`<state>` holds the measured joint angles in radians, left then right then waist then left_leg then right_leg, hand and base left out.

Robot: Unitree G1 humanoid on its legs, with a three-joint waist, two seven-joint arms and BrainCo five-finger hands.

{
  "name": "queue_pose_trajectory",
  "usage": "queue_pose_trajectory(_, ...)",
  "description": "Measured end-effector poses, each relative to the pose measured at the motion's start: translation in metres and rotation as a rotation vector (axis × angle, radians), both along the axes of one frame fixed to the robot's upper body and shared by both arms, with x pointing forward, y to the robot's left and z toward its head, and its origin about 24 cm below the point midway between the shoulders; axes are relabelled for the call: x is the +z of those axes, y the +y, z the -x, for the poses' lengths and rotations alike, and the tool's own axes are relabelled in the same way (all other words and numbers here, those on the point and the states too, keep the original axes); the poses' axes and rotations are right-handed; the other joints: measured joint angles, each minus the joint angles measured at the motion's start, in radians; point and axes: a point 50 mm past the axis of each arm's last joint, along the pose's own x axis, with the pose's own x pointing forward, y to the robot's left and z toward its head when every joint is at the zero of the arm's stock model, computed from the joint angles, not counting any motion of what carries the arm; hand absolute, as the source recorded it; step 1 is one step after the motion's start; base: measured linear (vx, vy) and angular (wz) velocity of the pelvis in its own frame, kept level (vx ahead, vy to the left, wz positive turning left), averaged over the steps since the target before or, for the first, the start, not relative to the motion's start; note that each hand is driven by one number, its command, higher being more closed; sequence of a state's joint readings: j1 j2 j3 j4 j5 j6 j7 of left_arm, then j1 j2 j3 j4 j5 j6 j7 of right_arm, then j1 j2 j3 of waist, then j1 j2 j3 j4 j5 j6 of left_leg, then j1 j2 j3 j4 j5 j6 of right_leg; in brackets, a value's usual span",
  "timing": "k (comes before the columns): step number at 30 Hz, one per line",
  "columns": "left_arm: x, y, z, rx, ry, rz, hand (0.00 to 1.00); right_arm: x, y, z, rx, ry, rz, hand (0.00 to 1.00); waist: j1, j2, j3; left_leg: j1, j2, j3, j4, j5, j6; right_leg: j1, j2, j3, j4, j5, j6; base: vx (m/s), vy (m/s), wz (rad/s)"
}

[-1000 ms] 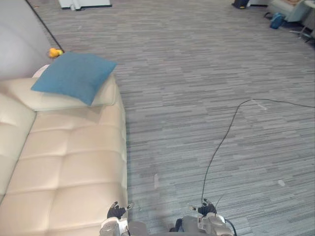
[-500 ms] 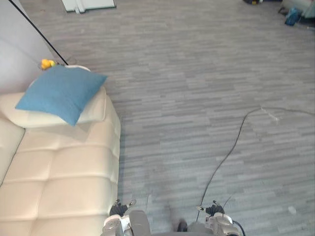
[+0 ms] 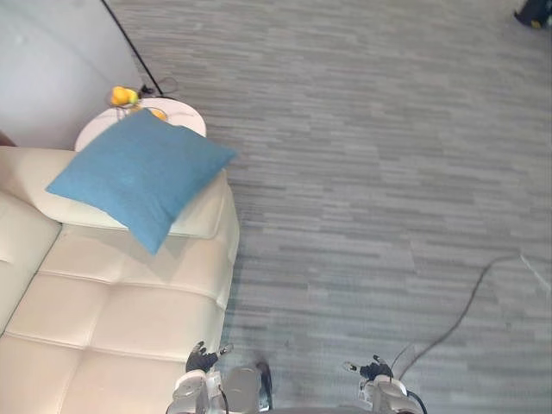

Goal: Pick up cushions and gather them together orderly.

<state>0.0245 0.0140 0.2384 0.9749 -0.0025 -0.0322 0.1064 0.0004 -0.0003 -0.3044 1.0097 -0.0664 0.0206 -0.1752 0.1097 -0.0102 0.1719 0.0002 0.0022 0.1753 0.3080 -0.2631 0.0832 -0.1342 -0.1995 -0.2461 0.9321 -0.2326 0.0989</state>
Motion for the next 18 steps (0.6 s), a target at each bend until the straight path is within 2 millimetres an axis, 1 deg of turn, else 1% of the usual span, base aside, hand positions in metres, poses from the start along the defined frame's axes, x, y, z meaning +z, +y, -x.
queue_pose_trajectory(1,0.000,0.000,0.000,0.000,0.000,0.000,0.00,0.001,0.000,0.000,-0.001,-0.005,0.001,0.00,-0.002,0.002,0.001,0.024,0.000,-0.020,-0.012,-0.005,-0.003,-0.039,0.001,-0.016,-0.025,-0.012,-0.011,0.37,-0.022,0.75)
queue_pose_trajectory(2,0.000,-0.001,-0.001,-0.001,-0.002,0.003,0.00,0.001,0.000,0.000,-0.003,-0.010,0.001,0.00,-0.004,-0.001,0.000,0.067,0.006,-0.053,-0.032,-0.015,-0.009,-0.084,0.012,-0.031,-0.110,-0.019,-0.013,0.31,-0.062,0.61)
queue_pose_trajectory(3,0.000,-0.002,-0.001,-0.001,-0.002,0.005,0.00,0.001,0.000,0.000,-0.004,-0.011,0.002,0.00,-0.005,-0.002,0.000,0.079,0.009,-0.063,-0.036,-0.020,-0.009,-0.096,0.019,-0.032,-0.152,-0.019,-0.017,0.35,-0.118,0.85)
queue_pose_trajectory(4,0.000,-0.004,-0.003,-0.005,-0.005,0.008,0.00,0.001,-0.001,0.000,-0.006,-0.010,0.003,0.00,-0.010,-0.002,-0.001,0.106,0.020,-0.106,-0.040,-0.045,-0.022,-0.114,0.049,-0.014,-0.303,-0.002,-0.026,0.44,-0.211,0.92)
queue_pose_trajectory(5,0.001,-0.005,-0.005,-0.010,-0.008,0.010,0.00,0.001,-0.001,0.001,-0.008,-0.009,0.003,0.00,-0.013,-0.004,-0.002,0.126,0.026,-0.148,-0.036,-0.071,-0.037,-0.134,0.079,0.032,-0.457,0.039,-0.028,0.36,-0.185,0.95)
queue_pose_trajectory(6,0.001,-0.006,-0.005,-0.013,-0.008,0.010,0.00,0.001,-0.001,0.001,-0.009,-0.009,0.003,0.00,-0.015,-0.004,-0.003,0.129,0.027,-0.159,-0.030,-0.081,-0.041,-0.140,0.084,0.049,-0.494,0.053,-0.032,0.41,-0.229,0.96)
queue_pose_trajectory(7,0.001,-0.007,-0.006,-0.018,-0.009,0.008,0.00,0.001,-0.001,0.000,-0.009,-0.009,0.004,0.00,-0.020,-0.005,-0.003,0.138,0.029,-0.200,-0.008,-0.116,-0.058,-0.153,0.096,0.096,-0.577,0.095,-0.039,0.49,-0.308,0.98)
queue_pose_trajectory(8,0.000,-0.007,-0.004,-0.015,-0.004,0.006,0.00,0.000,-0.002,0.004,-0.013,0.000,0.003,0.00,-0.024,-0.009,-0.011,0.156,0.032,-0.248,0.000,-0.151,-0.081,-0.151,0.098,0.119,-0.596,0.165,-0.048,0.49,-0.308,1.02)
queue_pose_trajectory(9,0.000,-0.009,-0.004,-0.015,-0.002,0.009,0.00,0.000,-0.003,0.005,-0.018,0.002,0.004,0.00,-0.027,-0.003,-0.015,0.160,0.040,-0.265,0.000,-0.160,-0.088,-0.146,0.102,0.120,-0.589,0.202,-0.048,0.54,-0.346,1.01)
queue_pose_trajectory(10,-0.002,-0.015,-0.001,-0.014,0.006,0.027,0.00,0.000,-0.007,0.005,-0.028,0.000,0.009,0.00,-0.029,0.024,-0.037,0.174,0.081,-0.298,-0.007,-0.165,-0.102,-0.143,0.123,0.079,-0.548,0.169,-0.074,0.58,-0.313,0.87)
queue_pose_trajectory(11,-0.004,-0.021,0.003,-0.009,0.014,0.044,0.00,0.001,-0.010,0.003,-0.040,-0.006,0.012,0.00,-0.029,0.047,-0.044,0.164,0.106,-0.310,0.026,-0.151,-0.126,-0.139,0.128,0.033,-0.508,0.128,-0.093,0.68,-0.371,0.80)
queue_pose_trajectory(12,-0.004,-0.023,0.003,-0.007,0.014,0.049,0.00,0.001,-0.010,0.002,-0.040,-0.007,0.013,0.00,-0.029,0.052,-0.046,0.151,0.112,-0.315,0.052,-0.147,-0.132,-0.136,0.128,0.019,-0.498,0.115,-0.101,0.65,-0.344,0.75)
queue_pose_trajectory(13,-0.003,-0.023,-0.001,0.005,0.004,0.054,0.00,0.002,-0.009,-0.001,-0.036,-0.016,0.011,0.00,-0.031,0.060,-0.045,0.068,0.122,-0.321,0.226,-0.113,-0.157,-0.105,0.131,-0.020,-0.497,0.076,-0.113,0.48,-0.271,0.78)
queue_pose_trajectory(14,-0.002,-0.024,-0.005,0.019,-0.008,0.061,0.00,0.003,-0.008,-0.003,-0.035,-0.019,0.005,0.00,-0.028,0.062,-0.033,-0.050,0.147,-0.305,0.473,-0.036,-0.174,-0.042,0.137,-0.053,-0.535,0.059,-0.125,0.38,-0.214,0.76)
queue_pose_trajectory(15,-0.001,-0.024,-0.006,0.020,-0.012,0.062,0.00,0.002,-0.007,-0.003,-0.033,-0.019,0.002,0.00,-0.027,0.060,-0.030,-0.085,0.162,-0.286,0.539,-0.029,-0.172,-0.018,0.142,-0.062,-0.549,0.056,-0.127,0.33,-0.143,0.58)
queue_pose_trajectory(16,0.001,-0.022,-0.010,0.020,-0.027,0.056,0.00,0.002,-0.002,-0.005,-0.025,-0.024,-0.008,0.00,-0.023,0.066,-0.025,-0.142,0.201,-0.214,0.654,-0.032,-0.169,0.044,0.150,-0.078,-0.583,0.049,-0.138,0.35,-0.129,0.42)
queue_pose_trajectory(17,0.004,-0.019,-0.015,0.017,-0.052,0.043,0.00,0.000,0.006,-0.003,-0.020,-0.017,-0.028,0.00,-0.014,0.039,-0.014,-0.198,0.239,-0.101,0.680,-0.042,-0.154,0.132,0.143,-0.107,-0.640,0.047,-0.139,0.41,-0.151,0.40)
queue_pose_trajectory(18,0.005,-0.019,-0.016,0.015,-0.057,0.042,0.00,0.000,0.008,-0.003,-0.020,-0.018,-0.032,0.00,-0.014,0.036,-0.014,-0.212,0.242,-0.077,0.660,-0.040,-0.152,0.150,0.140,-0.116,-0.655,0.046,-0.138,0.35,-0.141,0.45)
